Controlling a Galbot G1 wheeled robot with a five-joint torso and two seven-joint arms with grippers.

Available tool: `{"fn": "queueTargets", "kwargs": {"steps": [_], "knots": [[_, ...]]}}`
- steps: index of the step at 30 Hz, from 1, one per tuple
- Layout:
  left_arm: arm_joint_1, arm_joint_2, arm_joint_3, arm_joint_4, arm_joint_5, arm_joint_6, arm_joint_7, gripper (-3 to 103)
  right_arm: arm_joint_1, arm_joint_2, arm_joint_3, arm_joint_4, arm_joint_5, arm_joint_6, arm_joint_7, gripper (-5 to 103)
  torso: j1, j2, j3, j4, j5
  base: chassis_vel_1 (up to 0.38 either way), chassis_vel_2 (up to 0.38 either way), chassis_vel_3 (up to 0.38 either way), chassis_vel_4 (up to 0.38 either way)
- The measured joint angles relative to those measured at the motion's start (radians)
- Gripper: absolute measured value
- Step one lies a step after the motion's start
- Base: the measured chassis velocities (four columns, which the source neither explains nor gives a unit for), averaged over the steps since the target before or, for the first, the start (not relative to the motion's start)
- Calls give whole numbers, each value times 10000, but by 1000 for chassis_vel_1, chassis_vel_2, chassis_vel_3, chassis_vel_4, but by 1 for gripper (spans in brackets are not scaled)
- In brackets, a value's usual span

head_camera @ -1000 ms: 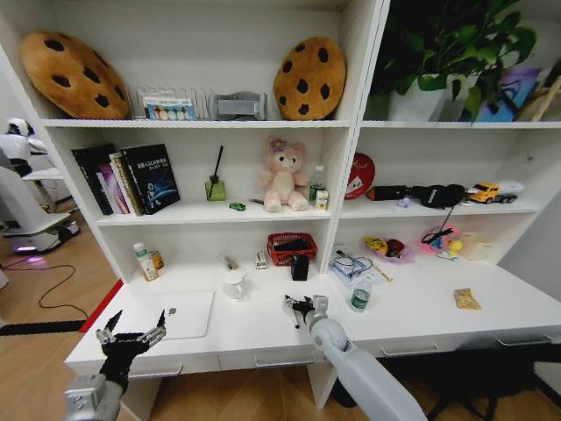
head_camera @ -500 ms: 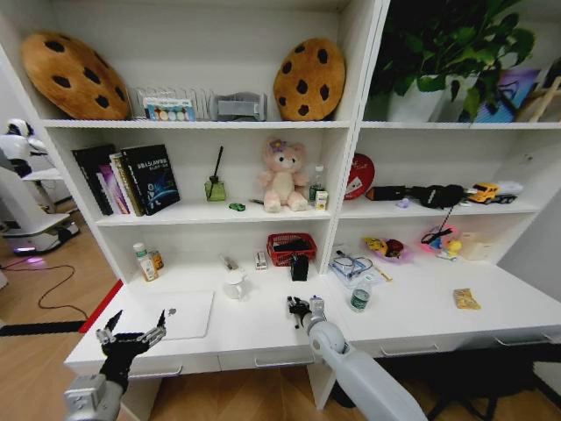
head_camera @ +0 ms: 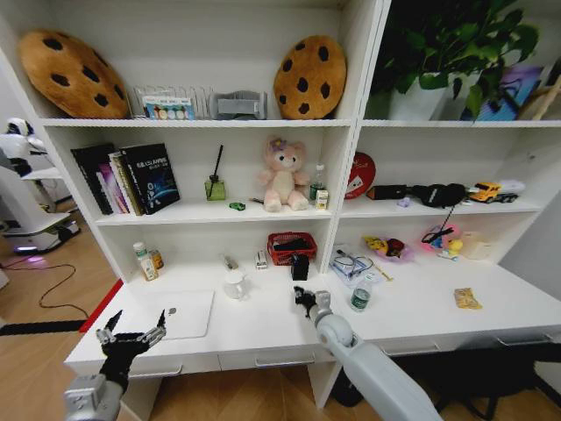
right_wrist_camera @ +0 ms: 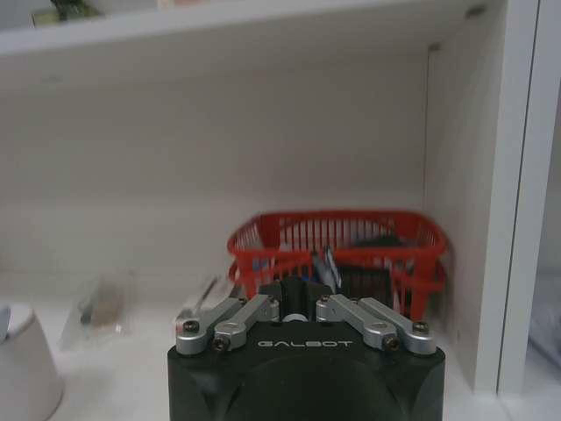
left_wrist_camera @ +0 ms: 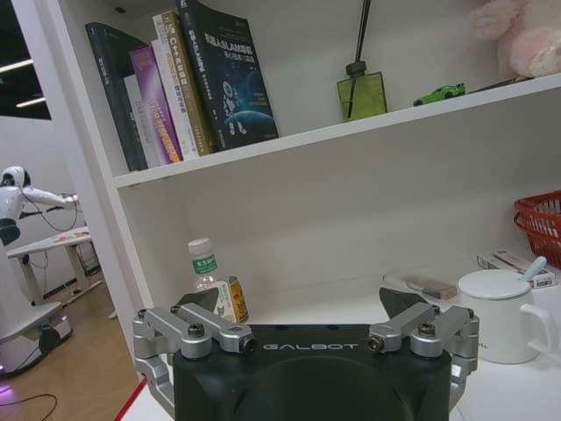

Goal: Organize the objects on the table.

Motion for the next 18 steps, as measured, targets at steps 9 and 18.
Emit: {"fn": "queueTargets", "kwargs": {"steps": [9,18], "knots": [[0,-1,0,-1,0,0,1,100,1470,623,96,-2209,-1785,3026,-980,14,0,1,-1,4,-1,0,0,0,0],[0,0,0,0,0,-1,0,100,2120,1505,-40,-4092,-2588,4569,-1085,14,-2,3,-2,3,-1,0,0,0,0]]}}
